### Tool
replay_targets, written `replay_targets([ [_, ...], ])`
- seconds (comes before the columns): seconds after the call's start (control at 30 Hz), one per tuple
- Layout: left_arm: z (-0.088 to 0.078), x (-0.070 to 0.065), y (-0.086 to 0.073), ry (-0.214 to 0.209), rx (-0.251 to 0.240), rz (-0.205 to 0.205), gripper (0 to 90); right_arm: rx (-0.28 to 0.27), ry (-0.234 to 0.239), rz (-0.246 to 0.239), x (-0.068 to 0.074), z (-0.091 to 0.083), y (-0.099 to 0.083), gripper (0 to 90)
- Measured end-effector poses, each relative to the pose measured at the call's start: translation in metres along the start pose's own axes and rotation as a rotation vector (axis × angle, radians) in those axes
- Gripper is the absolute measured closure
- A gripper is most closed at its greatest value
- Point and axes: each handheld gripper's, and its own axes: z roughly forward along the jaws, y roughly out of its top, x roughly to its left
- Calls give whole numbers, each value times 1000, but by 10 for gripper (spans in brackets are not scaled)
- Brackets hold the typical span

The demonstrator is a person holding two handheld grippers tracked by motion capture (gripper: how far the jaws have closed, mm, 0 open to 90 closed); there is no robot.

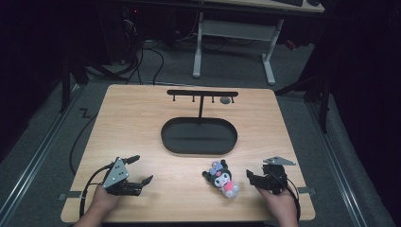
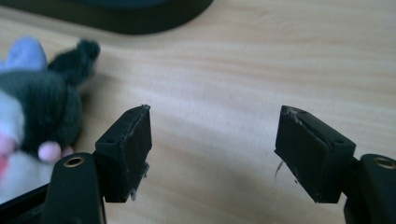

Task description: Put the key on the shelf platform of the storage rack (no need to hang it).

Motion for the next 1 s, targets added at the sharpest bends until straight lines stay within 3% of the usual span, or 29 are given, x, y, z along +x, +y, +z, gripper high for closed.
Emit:
replay_targets([
  [0.1, -1, 2, 0, -1, -10, -11, 154, -4, -12, 5, 0, -3, 11, 267],
  [0.2, -7, 5, 0, -4, -66, -47, 153, 7, -14, -1, 0, -5, 18, 258],
  [0.3, -10, 7, 1, 3, -118, -86, 151, 73, -17, -45, 4, 2, 21, 247],
  [0.37, -9, 8, 1, 2, -117, -104, 152, 85, -23, -52, 4, 4, 21, 246],
  [0.57, -5, 3, 3, -16, -75, -28, 153, 127, -16, -52, 8, 7, 20, 239],
  [0.67, -5, 2, 4, -30, -102, -14, 153, 143, -40, -64, 8, 7, 21, 240],
  [0.73, -4, 2, 4, -14, -108, -4, 153, 152, -53, -68, 7, 8, 22, 241],
  [0.83, -3, 4, 3, 1, -98, -18, 153, 161, -59, -63, 7, 9, 23, 243],
  [1.0, 1, 7, 3, -14, -55, -38, 153, 181, -53, -77, 10, 9, 27, 243],
])
